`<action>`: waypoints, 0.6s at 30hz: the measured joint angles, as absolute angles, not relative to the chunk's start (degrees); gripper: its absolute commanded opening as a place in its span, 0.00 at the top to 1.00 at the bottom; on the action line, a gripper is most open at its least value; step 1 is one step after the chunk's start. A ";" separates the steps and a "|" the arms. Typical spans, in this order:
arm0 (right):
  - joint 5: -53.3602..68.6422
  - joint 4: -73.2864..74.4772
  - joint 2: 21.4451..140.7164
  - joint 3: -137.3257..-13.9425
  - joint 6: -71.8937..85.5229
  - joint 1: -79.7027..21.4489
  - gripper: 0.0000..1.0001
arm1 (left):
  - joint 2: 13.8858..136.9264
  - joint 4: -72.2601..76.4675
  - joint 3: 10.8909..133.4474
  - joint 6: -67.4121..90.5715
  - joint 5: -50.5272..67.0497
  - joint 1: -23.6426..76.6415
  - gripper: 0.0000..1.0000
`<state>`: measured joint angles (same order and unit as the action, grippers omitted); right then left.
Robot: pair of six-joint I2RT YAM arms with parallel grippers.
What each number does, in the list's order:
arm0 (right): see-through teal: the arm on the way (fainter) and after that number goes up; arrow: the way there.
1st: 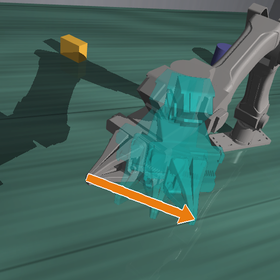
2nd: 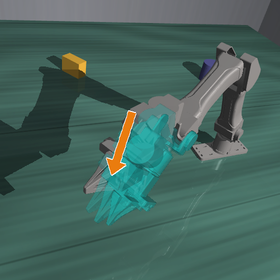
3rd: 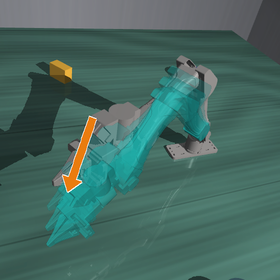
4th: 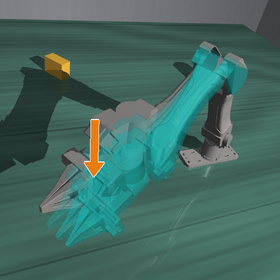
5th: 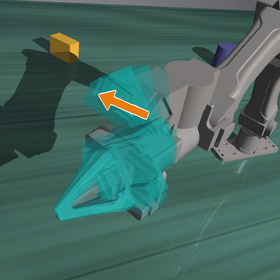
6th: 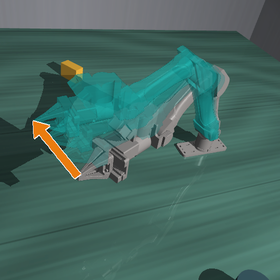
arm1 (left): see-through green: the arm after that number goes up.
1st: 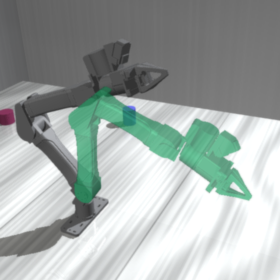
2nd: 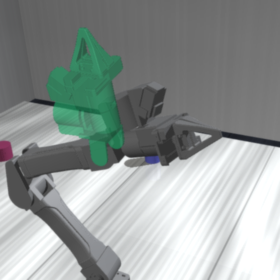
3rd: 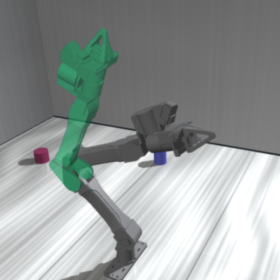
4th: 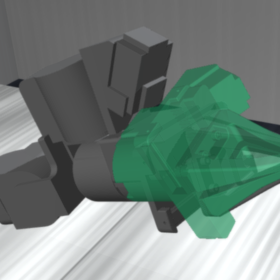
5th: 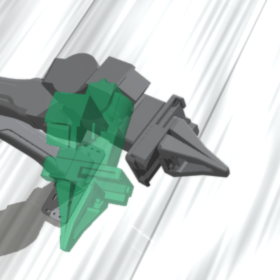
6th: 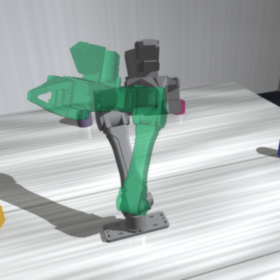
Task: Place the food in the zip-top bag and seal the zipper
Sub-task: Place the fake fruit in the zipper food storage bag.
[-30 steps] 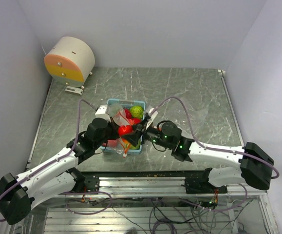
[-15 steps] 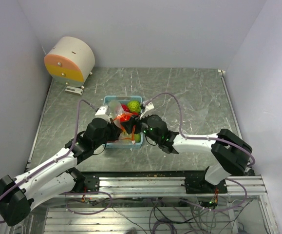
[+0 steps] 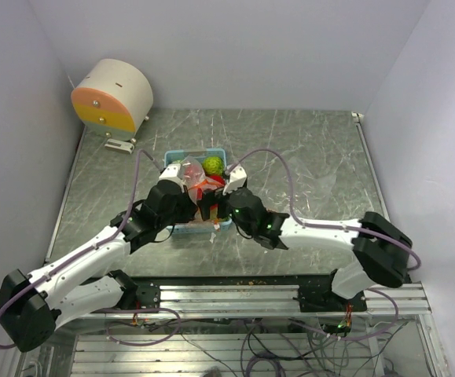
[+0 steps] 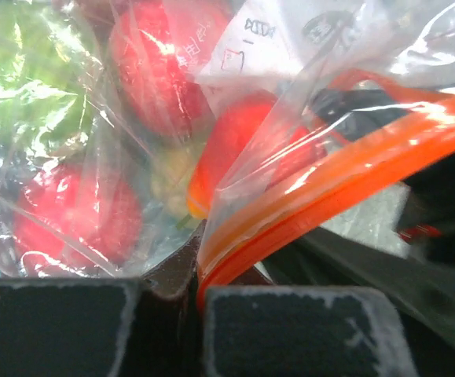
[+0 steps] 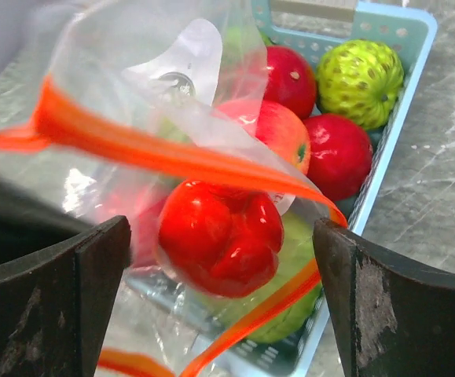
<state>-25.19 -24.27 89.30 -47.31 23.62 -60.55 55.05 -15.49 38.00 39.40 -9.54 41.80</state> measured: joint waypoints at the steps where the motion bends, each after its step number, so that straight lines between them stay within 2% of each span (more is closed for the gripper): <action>1: -24.43 -23.64 87.48 -46.68 23.27 -60.82 0.00 | 55.66 -15.59 38.02 39.40 -9.98 41.80 0.93; 10: -15.18 -21.78 69.25 -44.10 20.36 -61.23 0.02 | 57.91 -16.43 40.01 39.35 -12.56 41.85 0.93; 14: -16.78 -18.85 65.80 -43.94 21.47 -60.42 0.11 | 58.04 -17.41 43.09 39.20 -12.86 41.85 0.93; 18: -15.77 -15.27 66.15 -42.96 24.62 -54.70 0.28 | 56.88 -18.26 45.43 38.98 -12.86 41.85 0.93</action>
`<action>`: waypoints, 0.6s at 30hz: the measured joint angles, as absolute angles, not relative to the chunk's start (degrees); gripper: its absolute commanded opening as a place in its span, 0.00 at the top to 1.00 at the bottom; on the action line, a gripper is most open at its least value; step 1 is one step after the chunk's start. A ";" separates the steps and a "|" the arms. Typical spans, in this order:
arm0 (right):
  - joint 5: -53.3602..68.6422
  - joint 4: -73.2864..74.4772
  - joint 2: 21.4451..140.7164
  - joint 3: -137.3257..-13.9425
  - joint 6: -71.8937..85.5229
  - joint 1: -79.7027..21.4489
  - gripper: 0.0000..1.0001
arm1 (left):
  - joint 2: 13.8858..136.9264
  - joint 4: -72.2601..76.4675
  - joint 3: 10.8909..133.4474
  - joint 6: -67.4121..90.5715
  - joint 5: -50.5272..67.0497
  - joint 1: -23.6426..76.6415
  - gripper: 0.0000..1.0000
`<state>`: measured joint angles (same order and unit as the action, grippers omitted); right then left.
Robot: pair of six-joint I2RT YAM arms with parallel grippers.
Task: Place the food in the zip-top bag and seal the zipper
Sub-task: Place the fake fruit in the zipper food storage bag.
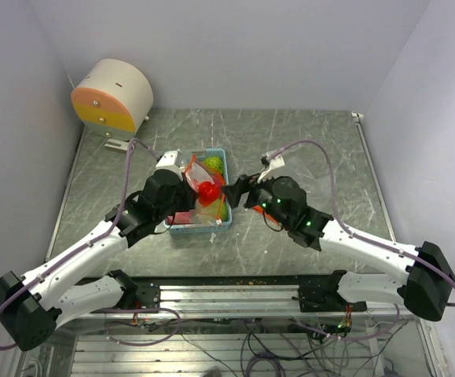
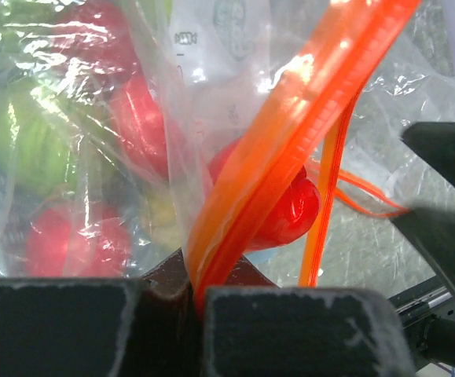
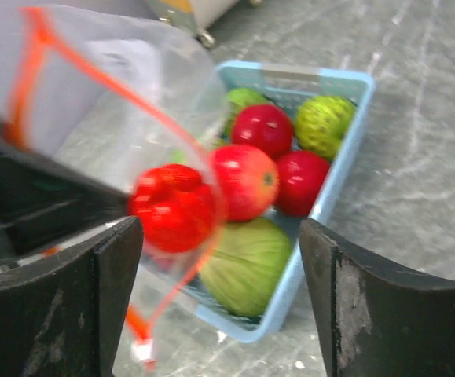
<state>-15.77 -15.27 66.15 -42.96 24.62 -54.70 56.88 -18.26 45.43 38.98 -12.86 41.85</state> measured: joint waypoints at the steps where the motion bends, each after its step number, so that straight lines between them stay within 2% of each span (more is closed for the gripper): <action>1: -13.85 -15.42 66.32 -41.78 26.02 -52.05 0.32 | 56.40 -18.46 45.71 38.96 -12.86 41.85 0.93; 2: -12.78 -15.51 66.52 -40.91 26.65 -50.39 0.37 | 56.03 -18.70 45.82 38.98 -12.86 41.85 0.93; 5: -7.42 -17.21 68.29 -38.30 29.45 -45.69 0.43 | 54.89 -19.53 45.87 39.00 -12.84 41.85 0.93; 9: 0.10 -20.82 71.85 -38.11 30.98 -44.69 0.51 | 53.41 -20.25 45.87 39.00 -12.86 41.85 0.93; 13: 6.42 -26.37 72.14 -37.60 31.55 -44.73 0.51 | 52.16 -21.26 45.87 39.00 -12.93 41.85 0.93; 18: 8.45 -30.59 68.53 -34.63 32.03 -44.73 0.49 | 51.29 -22.20 45.87 38.98 -13.08 41.85 0.93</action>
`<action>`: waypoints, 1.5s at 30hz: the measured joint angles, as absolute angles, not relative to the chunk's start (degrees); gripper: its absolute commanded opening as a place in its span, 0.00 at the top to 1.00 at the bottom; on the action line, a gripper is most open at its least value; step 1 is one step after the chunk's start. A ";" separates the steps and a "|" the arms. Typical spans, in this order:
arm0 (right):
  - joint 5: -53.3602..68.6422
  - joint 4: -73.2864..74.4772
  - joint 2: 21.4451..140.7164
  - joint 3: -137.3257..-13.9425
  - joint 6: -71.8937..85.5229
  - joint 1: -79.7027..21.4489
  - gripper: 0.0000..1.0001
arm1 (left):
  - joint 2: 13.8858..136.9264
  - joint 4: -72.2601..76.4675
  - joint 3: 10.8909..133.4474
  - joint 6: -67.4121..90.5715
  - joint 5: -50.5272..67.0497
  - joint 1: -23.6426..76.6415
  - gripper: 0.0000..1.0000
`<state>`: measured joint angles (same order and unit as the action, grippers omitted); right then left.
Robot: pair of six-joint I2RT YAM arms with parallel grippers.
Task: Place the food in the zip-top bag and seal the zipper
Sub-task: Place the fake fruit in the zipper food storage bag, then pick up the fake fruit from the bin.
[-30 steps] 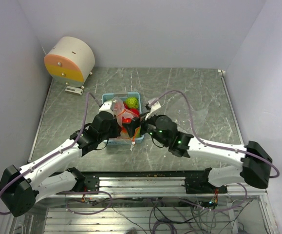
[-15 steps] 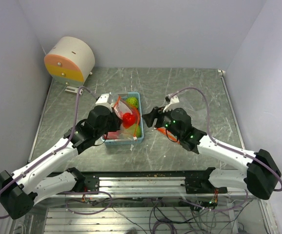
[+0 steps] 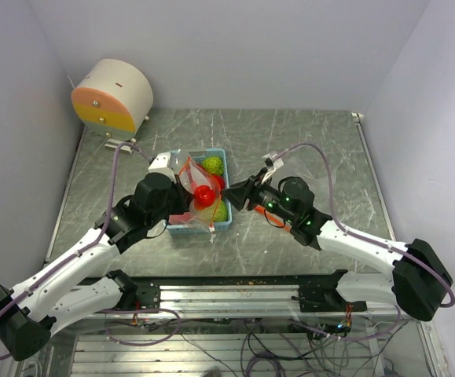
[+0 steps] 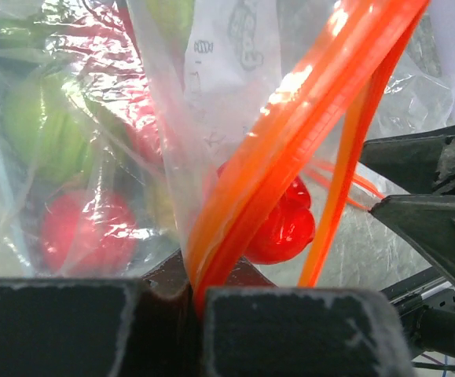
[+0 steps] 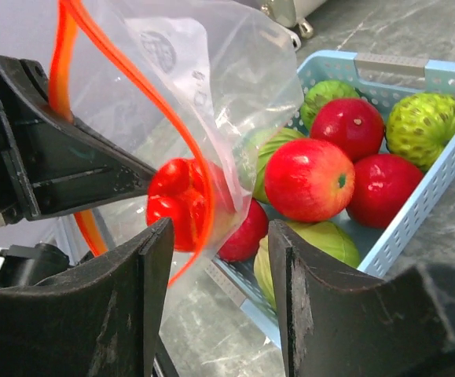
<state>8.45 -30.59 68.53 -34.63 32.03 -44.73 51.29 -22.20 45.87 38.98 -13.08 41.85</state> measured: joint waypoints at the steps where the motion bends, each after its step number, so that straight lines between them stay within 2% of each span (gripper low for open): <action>1: 8.64 -31.07 68.47 -34.72 31.99 -44.73 0.49 | 51.22 -22.35 45.87 38.98 -13.08 41.85 0.93; 8: 10.41 -33.10 72.03 -37.28 32.42 -44.73 0.51 | 50.48 -22.83 46.11 39.03 -13.06 41.85 0.93; 9: 10.63 -33.21 72.88 -37.91 32.53 -44.73 0.59 | 50.11 -22.83 46.11 39.05 -13.06 41.85 0.93; 10: 10.74 -33.26 73.60 -38.46 32.58 -44.75 0.71 | 49.58 -22.85 46.11 39.05 -13.06 41.85 0.93; 13: 11.42 -33.69 76.18 -40.23 33.30 -44.75 0.95 | 48.12 -22.94 46.11 39.05 -13.06 41.85 0.93; 14: 11.70 -33.82 76.90 -40.77 33.65 -44.73 1.00 | 47.70 -23.03 46.11 39.05 -13.06 41.85 0.93; 20: 10.20 -28.12 78.02 -46.19 32.86 -45.52 1.00 | 46.52 -25.36 46.74 38.89 -13.93 41.85 0.93; 24: 4.43 -18.24 75.42 -53.95 28.53 -47.97 1.00 | 50.02 -33.85 53.25 37.89 -18.87 41.85 0.93; 31: 4.67 -12.10 73.76 -65.98 23.75 -50.78 1.00 | 53.47 -45.36 62.19 37.08 -29.56 41.85 0.93; 39: 3.64 -10.09 79.81 -65.08 23.00 -51.81 1.00 | 52.05 -57.71 69.84 37.01 -43.18 41.85 0.93; 42: 4.78 -10.07 82.70 -63.51 23.38 -51.92 1.00 | 51.57 -58.89 70.39 36.56 -45.04 41.85 0.93; 43: 5.28 -10.07 83.61 -63.07 23.51 -51.99 0.96 | 51.59 -58.70 70.04 36.40 -45.06 41.85 0.93; 45: 6.07 -10.11 84.86 -62.46 23.64 -52.05 0.67 | 51.94 -57.87 68.29 36.21 -44.91 41.85 0.93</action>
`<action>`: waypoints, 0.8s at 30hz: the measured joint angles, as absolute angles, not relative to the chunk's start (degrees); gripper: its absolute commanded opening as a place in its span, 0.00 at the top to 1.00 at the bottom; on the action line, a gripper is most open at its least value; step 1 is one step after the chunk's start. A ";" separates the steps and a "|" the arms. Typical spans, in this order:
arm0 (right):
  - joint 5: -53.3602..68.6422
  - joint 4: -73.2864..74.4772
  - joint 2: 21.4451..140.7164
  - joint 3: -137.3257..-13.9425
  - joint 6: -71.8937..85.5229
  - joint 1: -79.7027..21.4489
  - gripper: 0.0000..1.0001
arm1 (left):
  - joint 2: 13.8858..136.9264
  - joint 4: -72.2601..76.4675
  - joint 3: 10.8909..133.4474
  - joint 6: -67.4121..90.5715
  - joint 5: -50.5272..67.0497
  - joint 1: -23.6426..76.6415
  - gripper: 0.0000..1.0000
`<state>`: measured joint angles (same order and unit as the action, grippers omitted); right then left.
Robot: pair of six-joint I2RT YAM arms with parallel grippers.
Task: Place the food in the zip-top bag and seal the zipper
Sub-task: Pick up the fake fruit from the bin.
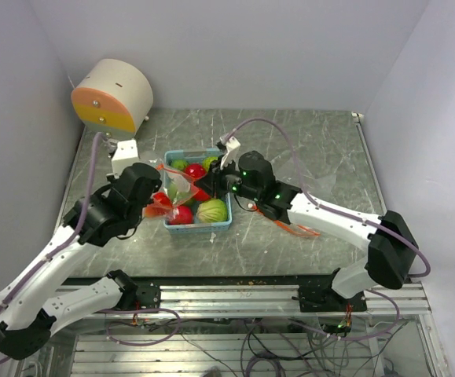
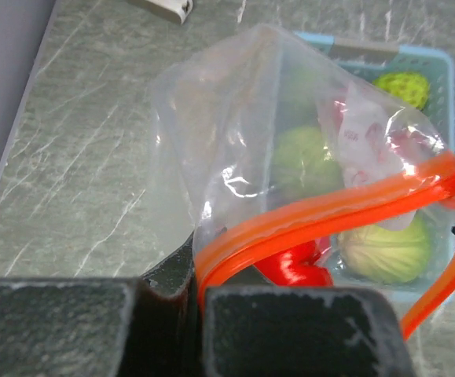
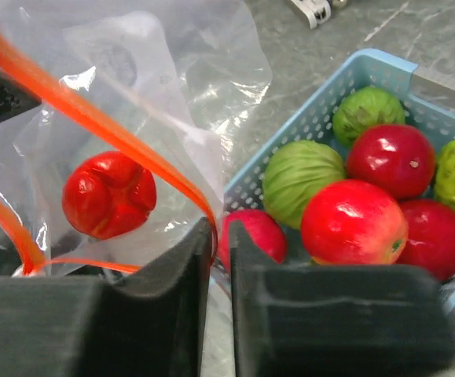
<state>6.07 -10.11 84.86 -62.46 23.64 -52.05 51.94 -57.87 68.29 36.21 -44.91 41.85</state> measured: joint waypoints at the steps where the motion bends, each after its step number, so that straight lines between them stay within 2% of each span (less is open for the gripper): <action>1: 6.37 -10.13 85.34 -62.19 23.68 -52.05 0.56 | 52.21 -57.49 67.16 36.21 -44.77 41.85 0.93; 2: 6.66 -10.11 85.71 -61.93 23.66 -52.01 0.43 | 52.71 -56.82 65.73 36.21 -44.69 41.85 0.93; 4: 6.72 -10.09 85.86 -60.95 23.07 -51.90 0.28 | 54.39 -55.72 62.61 36.25 -44.38 41.85 0.93; 6: 5.93 -10.11 85.41 -59.59 22.83 -51.86 0.19 | 57.25 -54.89 59.83 36.36 -44.10 41.85 0.93; 10: 3.11 -8.97 83.66 -57.71 21.54 -51.46 0.16 | 59.75 -54.96 56.90 36.69 -44.03 41.85 0.93; 19: 0.97 -11.92 80.23 -53.30 20.56 -50.48 0.10 | 55.35 -55.40 56.95 36.88 -47.64 41.85 0.93; 24: -1.32 -8.47 87.59 -61.82 20.32 -50.46 0.06 | 55.51 -55.00 56.84 36.86 -47.75 41.69 0.93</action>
